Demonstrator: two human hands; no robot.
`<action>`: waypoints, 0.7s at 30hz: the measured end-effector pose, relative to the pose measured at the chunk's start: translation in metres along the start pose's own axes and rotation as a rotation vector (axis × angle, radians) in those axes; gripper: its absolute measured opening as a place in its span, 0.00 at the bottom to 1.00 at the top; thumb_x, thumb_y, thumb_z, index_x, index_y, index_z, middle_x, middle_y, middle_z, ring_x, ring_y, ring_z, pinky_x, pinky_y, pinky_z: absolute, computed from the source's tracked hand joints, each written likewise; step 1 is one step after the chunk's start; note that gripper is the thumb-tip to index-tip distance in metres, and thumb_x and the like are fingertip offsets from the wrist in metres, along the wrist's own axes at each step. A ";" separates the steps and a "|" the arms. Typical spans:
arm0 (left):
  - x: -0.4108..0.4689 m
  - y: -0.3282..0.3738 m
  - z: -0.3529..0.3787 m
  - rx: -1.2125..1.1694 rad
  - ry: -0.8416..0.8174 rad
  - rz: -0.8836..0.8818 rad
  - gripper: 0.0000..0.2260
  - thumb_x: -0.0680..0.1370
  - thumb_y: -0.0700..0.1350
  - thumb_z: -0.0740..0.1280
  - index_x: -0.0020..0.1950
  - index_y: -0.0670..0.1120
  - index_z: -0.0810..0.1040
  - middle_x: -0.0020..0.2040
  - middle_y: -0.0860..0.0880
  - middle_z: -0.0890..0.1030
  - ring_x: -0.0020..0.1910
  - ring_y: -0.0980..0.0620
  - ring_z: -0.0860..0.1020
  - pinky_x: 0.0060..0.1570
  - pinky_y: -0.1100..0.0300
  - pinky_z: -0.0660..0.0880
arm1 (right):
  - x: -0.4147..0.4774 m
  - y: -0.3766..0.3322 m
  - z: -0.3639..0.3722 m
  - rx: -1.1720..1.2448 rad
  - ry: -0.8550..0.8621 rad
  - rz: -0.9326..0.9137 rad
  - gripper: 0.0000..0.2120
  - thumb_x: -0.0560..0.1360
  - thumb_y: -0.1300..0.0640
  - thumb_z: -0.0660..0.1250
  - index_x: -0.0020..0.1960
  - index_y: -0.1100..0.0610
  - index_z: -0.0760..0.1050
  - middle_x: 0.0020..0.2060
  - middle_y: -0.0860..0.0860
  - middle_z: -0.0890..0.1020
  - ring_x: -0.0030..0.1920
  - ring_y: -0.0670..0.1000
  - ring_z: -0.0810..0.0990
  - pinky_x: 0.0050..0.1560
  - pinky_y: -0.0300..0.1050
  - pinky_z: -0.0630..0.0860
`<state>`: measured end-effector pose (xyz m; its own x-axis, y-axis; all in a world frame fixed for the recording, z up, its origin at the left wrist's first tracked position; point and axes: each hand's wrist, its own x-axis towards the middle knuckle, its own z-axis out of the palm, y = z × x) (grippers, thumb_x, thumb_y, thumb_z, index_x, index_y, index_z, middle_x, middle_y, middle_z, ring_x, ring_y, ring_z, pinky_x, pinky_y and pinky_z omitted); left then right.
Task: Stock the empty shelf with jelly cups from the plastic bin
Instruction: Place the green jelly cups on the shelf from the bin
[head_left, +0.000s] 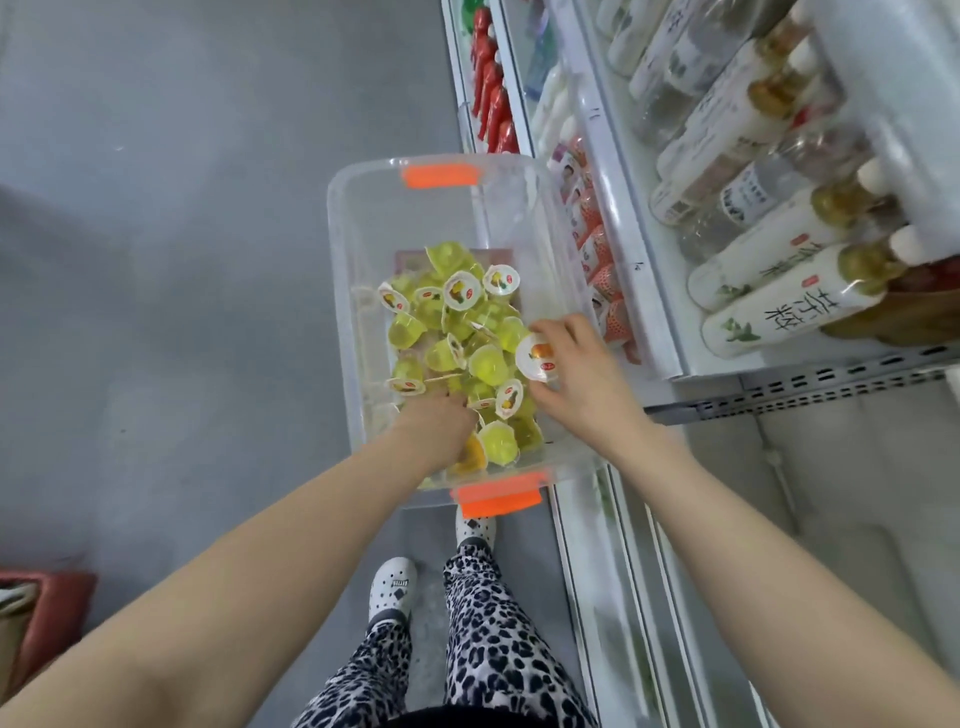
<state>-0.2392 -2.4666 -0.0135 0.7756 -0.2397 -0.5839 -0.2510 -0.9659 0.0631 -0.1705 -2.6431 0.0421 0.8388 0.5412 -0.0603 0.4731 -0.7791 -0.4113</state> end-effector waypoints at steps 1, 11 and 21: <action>0.004 0.003 0.006 -0.001 -0.025 -0.004 0.19 0.78 0.48 0.66 0.68 0.47 0.72 0.63 0.46 0.73 0.65 0.43 0.70 0.60 0.49 0.73 | -0.001 0.000 0.000 0.006 0.015 -0.002 0.29 0.68 0.59 0.73 0.68 0.59 0.71 0.56 0.56 0.72 0.53 0.56 0.75 0.55 0.49 0.74; 0.022 -0.004 0.015 -0.124 -0.128 -0.008 0.22 0.75 0.49 0.71 0.68 0.52 0.72 0.63 0.46 0.73 0.64 0.43 0.70 0.58 0.51 0.72 | -0.008 -0.001 0.005 0.011 0.113 0.021 0.28 0.69 0.58 0.72 0.68 0.59 0.71 0.55 0.56 0.73 0.52 0.56 0.76 0.54 0.50 0.75; 0.024 0.008 0.015 -0.404 -0.197 0.015 0.22 0.79 0.40 0.64 0.70 0.41 0.62 0.63 0.42 0.77 0.59 0.42 0.77 0.52 0.53 0.74 | -0.014 0.000 0.003 -0.004 0.167 0.040 0.27 0.68 0.60 0.72 0.66 0.61 0.72 0.52 0.57 0.73 0.48 0.57 0.77 0.51 0.52 0.76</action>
<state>-0.2313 -2.4791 -0.0393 0.6385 -0.2687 -0.7212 0.0152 -0.9325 0.3609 -0.1832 -2.6497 0.0402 0.8898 0.4501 0.0756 0.4395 -0.8002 -0.4079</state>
